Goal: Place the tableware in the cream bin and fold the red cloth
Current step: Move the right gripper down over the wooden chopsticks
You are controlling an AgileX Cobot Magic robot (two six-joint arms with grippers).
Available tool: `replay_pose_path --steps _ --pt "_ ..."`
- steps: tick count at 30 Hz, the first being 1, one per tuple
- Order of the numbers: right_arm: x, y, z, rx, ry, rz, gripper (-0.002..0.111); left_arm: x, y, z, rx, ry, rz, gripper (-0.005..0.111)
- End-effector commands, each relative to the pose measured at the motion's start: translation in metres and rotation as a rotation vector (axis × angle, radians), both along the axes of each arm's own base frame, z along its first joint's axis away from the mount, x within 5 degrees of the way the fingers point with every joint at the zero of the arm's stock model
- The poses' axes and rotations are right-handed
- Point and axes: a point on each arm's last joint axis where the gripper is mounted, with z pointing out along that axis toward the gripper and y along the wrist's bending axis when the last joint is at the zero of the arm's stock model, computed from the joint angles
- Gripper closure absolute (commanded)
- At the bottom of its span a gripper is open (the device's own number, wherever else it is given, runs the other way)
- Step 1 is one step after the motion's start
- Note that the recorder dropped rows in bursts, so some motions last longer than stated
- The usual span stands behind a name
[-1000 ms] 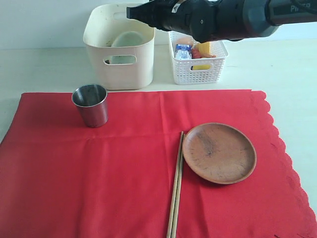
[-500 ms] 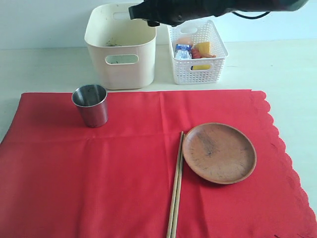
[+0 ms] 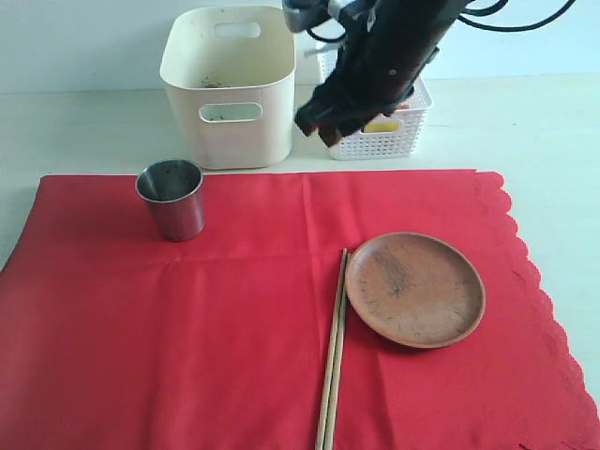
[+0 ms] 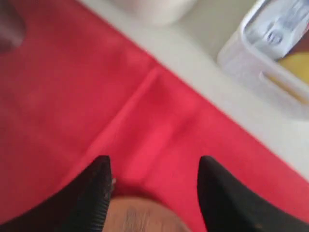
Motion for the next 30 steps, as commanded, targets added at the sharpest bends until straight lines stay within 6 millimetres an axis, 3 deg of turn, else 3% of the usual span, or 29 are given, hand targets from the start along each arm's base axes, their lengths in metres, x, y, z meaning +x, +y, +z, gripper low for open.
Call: replay_pose_path --steps 1,8,15,20,26,30 --pt "-0.016 -0.010 0.000 -0.112 0.160 0.050 0.055 0.000 0.000 0.001 -0.007 -0.009 0.001 0.107" --pt "-0.033 -0.019 -0.018 -0.207 0.293 0.181 0.055 0.000 0.000 0.001 -0.007 -0.009 0.001 0.107" --pt "-0.060 -0.018 -0.047 -0.156 0.405 0.599 0.055 0.000 0.000 0.001 -0.007 -0.009 0.001 0.107" --pt "-0.066 -0.016 -0.053 -0.125 0.404 0.714 0.055 0.000 0.000 0.001 -0.007 -0.009 0.001 0.107" --pt "-0.086 0.012 -0.053 -0.174 0.374 0.863 0.055 0.000 0.000 0.001 -0.007 -0.009 0.001 0.107" --pt "-0.102 0.033 -0.059 -0.332 0.274 1.022 0.055 0.000 0.000 0.001 -0.007 -0.009 0.001 0.107"
